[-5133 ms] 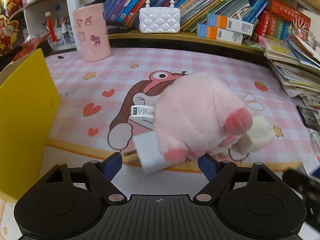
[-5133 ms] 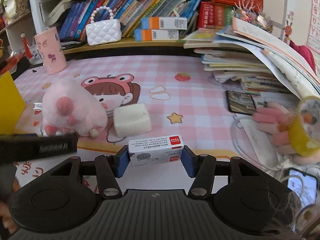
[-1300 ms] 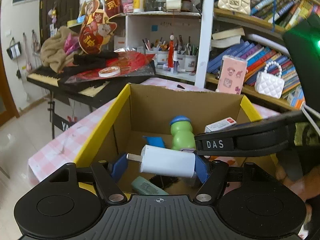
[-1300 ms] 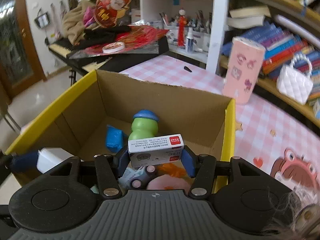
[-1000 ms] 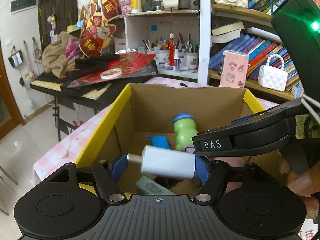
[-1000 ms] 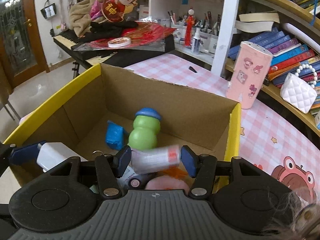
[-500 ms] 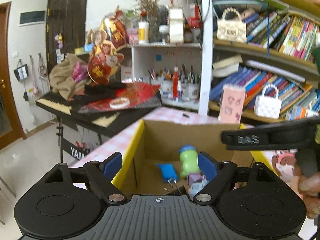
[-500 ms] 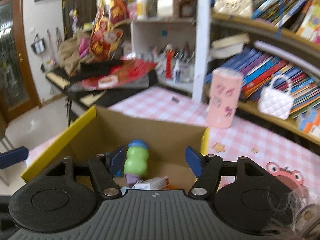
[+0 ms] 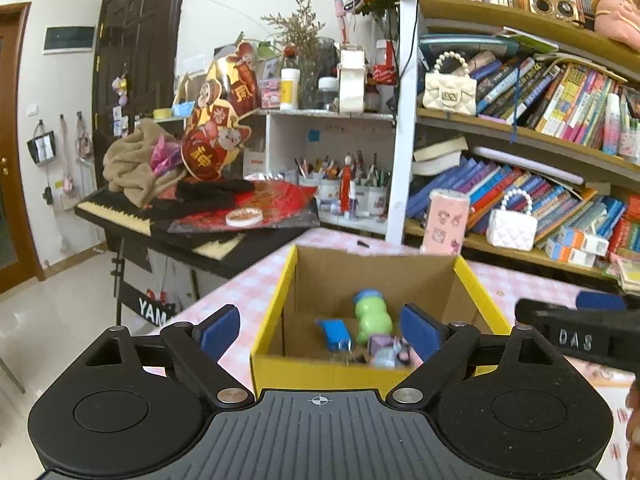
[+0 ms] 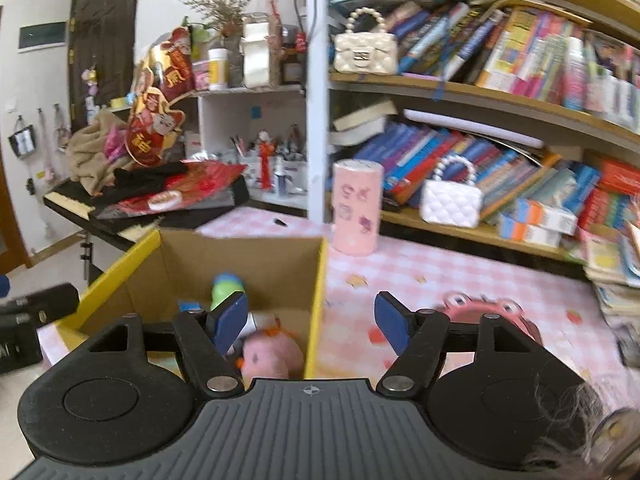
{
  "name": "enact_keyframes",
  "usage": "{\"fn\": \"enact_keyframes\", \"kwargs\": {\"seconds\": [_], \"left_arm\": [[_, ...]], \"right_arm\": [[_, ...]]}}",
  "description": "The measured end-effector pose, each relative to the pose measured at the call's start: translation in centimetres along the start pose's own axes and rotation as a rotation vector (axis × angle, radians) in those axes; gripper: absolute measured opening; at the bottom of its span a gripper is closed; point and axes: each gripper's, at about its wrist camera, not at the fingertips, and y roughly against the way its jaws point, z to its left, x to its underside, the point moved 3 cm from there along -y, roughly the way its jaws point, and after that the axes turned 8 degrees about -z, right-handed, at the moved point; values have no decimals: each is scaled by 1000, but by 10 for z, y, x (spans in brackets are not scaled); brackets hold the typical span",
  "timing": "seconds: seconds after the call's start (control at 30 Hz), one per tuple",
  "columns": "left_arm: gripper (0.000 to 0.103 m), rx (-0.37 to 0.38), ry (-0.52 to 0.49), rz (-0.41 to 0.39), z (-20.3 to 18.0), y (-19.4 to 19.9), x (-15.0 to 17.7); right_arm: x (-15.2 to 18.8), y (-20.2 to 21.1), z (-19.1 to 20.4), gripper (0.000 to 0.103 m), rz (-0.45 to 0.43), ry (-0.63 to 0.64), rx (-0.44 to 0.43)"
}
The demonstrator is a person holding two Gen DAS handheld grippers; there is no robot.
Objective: Organize objects
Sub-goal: 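Withdraw both tools from the box back toward the pig and eraser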
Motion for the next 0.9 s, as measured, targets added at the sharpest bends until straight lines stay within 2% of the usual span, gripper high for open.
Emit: {"fn": "enact_keyframes", "kwargs": {"seconds": [0.33, 0.53, 0.73, 0.9], "left_arm": [[91, 49, -13, 108, 5, 39, 49], [91, 99, -21, 144, 1, 56, 65], [91, 219, -60, 166, -26, 67, 77], [91, 323, -102, 192, -56, 72, 84]], "right_arm": [[71, 64, 13, 68, 136, -25, 111], [92, 92, 11, 68, 171, -31, 170], [107, 123, -6, 69, 169, -64, 254], [120, 145, -33, 69, 193, -125, 358]]}}
